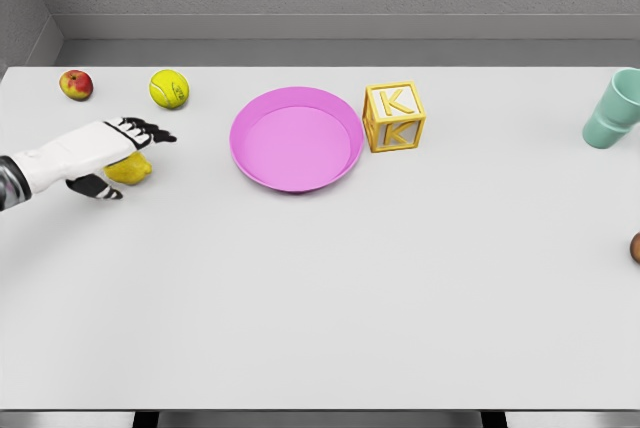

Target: Put the lemon on the plate with left arm

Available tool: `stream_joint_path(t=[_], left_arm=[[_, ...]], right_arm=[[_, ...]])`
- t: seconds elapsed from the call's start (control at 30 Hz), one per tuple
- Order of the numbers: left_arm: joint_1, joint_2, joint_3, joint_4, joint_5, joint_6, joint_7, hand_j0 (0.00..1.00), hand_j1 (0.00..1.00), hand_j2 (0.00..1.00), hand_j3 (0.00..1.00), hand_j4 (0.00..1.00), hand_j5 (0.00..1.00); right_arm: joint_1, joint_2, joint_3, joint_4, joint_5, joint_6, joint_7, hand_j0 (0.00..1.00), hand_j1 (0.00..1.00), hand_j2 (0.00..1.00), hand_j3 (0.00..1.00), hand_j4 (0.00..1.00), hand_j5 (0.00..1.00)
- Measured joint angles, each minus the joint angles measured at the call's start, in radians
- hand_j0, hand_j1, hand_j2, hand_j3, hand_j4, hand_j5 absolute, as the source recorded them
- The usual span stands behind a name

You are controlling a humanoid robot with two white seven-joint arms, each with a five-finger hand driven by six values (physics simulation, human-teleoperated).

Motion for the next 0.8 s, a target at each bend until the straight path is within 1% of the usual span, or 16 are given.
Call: stream_joint_path(t=[0.17,0.37,0.53,0.57,0.63,0.7,0.8], left_arm=[[-0.002,-0.005,-0.002,0.047,0.0,0.0,-0.001,1.0,1.0,1.0,1.0,1.0,1.0],[-0.029,-0.014,-0.002,0.065,-0.023,0.0,0.0,1.0,1.0,1.0,1.0,1.0,1.0],[-0.029,-0.016,-0.002,0.076,-0.034,0.0,0.001,1.0,1.0,1.0,1.0,1.0,1.0],[-0.029,-0.016,-0.003,0.076,-0.038,0.0,0.001,0.98,0.98,0.98,0.98,0.98,0.98],[-0.035,-0.016,-0.006,0.076,-0.055,0.0,0.001,0.89,0.89,0.89,0.89,0.89,0.89],[-0.038,-0.017,-0.008,0.076,-0.074,0.0,0.0,0.82,0.82,0.82,0.82,0.82,0.82],[-0.041,-0.017,-0.01,0.073,-0.089,0.0,0.0,0.8,0.8,0.8,0.8,0.8,0.8]], right_arm=[[0.0,0.0,0.0,0.0,0.0,0.0,0.0,1.0,1.0,1.0,1.0,1.0,1.0],[0.0,0.0,0.0,0.0,0.0,0.0,0.0,1.0,1.0,1.0,1.0,1.0,1.0],[0.0,0.0,0.0,0.0,0.0,0.0,0.0,1.0,1.0,1.0,1.0,1.0,1.0],[0.0,0.0,0.0,0.0,0.0,0.0,0.0,1.0,1.0,1.0,1.0,1.0,1.0],[0.0,0.0,0.0,0.0,0.0,0.0,0.0,1.0,1.0,1.0,1.0,1.0,1.0],[0.0,0.0,0.0,0.0,0.0,0.0,0.0,1.0,1.0,1.0,1.0,1.0,1.0],[0.0,0.0,0.0,0.0,0.0,0.0,0.0,1.0,1.0,1.0,1.0,1.0,1.0]])
